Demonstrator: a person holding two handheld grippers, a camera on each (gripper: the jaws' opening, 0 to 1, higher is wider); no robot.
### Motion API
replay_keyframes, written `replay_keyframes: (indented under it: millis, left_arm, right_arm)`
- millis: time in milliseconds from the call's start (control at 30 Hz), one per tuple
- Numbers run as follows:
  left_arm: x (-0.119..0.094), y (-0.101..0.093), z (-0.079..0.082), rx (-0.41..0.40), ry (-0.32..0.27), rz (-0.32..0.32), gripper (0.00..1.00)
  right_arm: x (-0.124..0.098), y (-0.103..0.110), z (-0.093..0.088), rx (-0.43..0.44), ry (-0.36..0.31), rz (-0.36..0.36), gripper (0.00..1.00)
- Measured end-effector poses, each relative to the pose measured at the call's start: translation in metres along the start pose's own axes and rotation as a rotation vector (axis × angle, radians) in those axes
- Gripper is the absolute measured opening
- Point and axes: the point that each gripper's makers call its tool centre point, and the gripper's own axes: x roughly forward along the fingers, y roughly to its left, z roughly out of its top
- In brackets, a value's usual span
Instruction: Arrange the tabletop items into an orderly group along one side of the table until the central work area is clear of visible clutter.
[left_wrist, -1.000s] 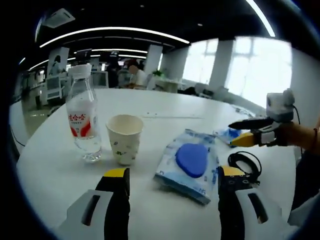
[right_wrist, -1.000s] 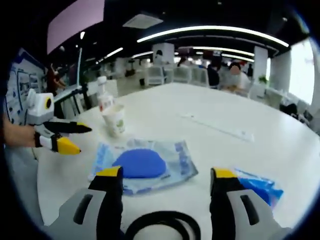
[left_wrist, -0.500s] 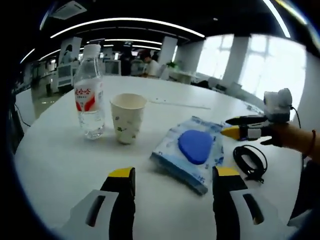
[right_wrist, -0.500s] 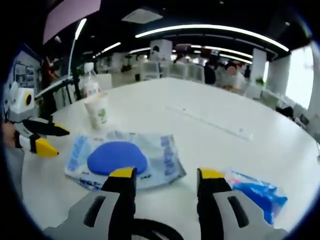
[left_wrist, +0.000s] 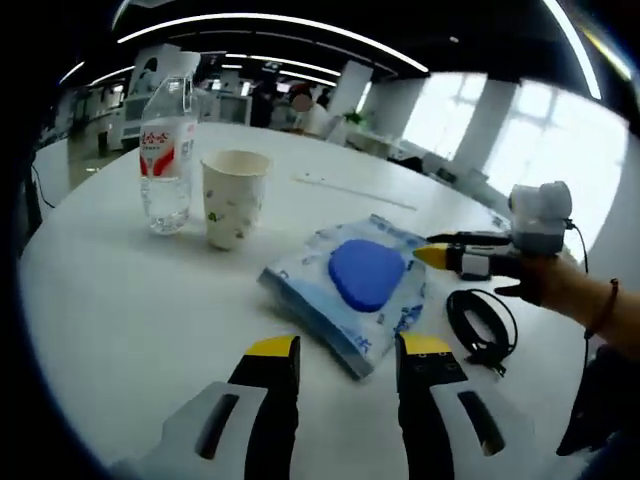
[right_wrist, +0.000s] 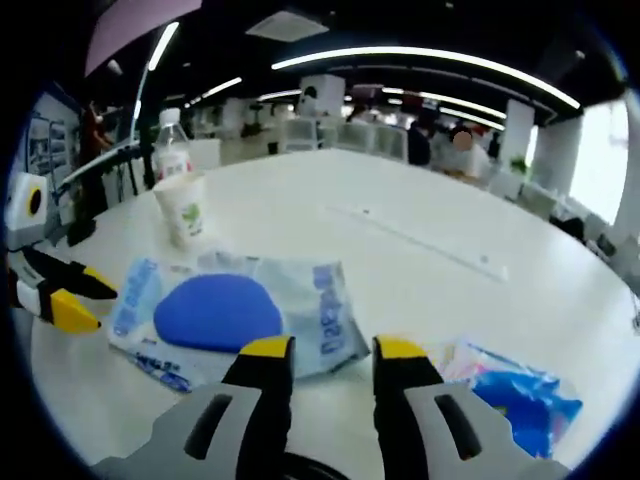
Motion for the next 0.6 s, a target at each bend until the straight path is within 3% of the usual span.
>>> replay_keyframes:
  millis: [600]
  left_arm:
    - [0.008, 0.002, -0.013, -0.038, 0.058, 0.02, 0.12]
  right_arm:
    - [-0.001, -0.008, -0.003, 0.01, 0.016, -0.04, 0.09]
